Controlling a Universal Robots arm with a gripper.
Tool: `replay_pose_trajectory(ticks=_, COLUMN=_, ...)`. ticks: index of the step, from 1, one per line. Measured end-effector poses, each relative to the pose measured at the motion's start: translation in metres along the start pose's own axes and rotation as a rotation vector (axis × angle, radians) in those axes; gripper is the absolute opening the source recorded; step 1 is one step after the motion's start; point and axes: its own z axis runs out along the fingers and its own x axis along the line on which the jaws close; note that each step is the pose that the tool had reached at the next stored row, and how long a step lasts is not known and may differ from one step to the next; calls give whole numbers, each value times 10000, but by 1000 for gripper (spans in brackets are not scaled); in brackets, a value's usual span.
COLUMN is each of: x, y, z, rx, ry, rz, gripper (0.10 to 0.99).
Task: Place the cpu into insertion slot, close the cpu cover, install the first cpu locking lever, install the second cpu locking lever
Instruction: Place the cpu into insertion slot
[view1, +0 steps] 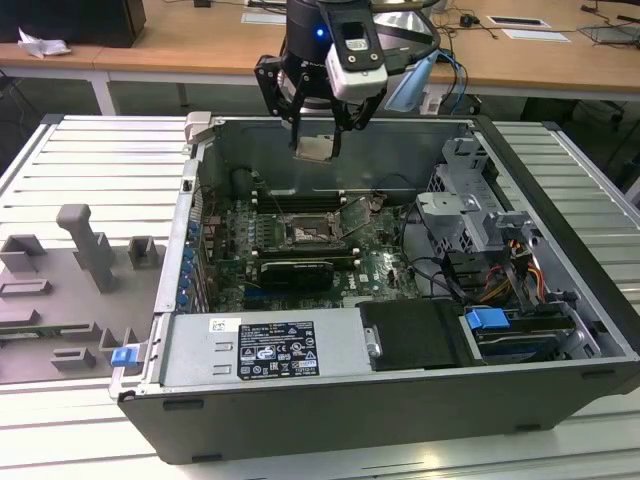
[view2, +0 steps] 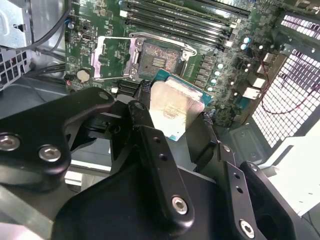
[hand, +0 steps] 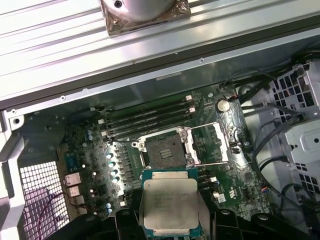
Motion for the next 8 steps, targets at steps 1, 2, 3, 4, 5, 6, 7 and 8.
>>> replay_pose_trajectory(ticks=1, x=0, y=0, z=0, rx=-2, ry=-5, rz=58, gripper=525)
replay_pose_trajectory(ticks=2, x=0, y=0, z=0, rx=-2, ry=-10, rz=114, gripper=525)
replay_pose_trajectory(ticks=3, x=0, y=0, z=0, rx=-3, ry=-14, rz=166, gripper=525)
replay_pose_trajectory(ticks=4, x=0, y=0, z=1, rx=-4, ry=-18, rz=200, gripper=525)
replay_pose_trajectory(ticks=5, x=0, y=0, z=1, rx=-5, ry=-22, rz=245, gripper=525)
replay_pose_trajectory(ticks=6, x=0, y=0, z=0, rx=-6, ry=-26, rz=294, gripper=525)
replay_pose_trajectory(ticks=7, x=0, y=0, z=1, rx=-8, ry=-32, rz=359, gripper=525)
replay_pose_trajectory(ticks=8, x=0, y=0, z=1, rx=-8, ry=-35, rz=396, gripper=525)
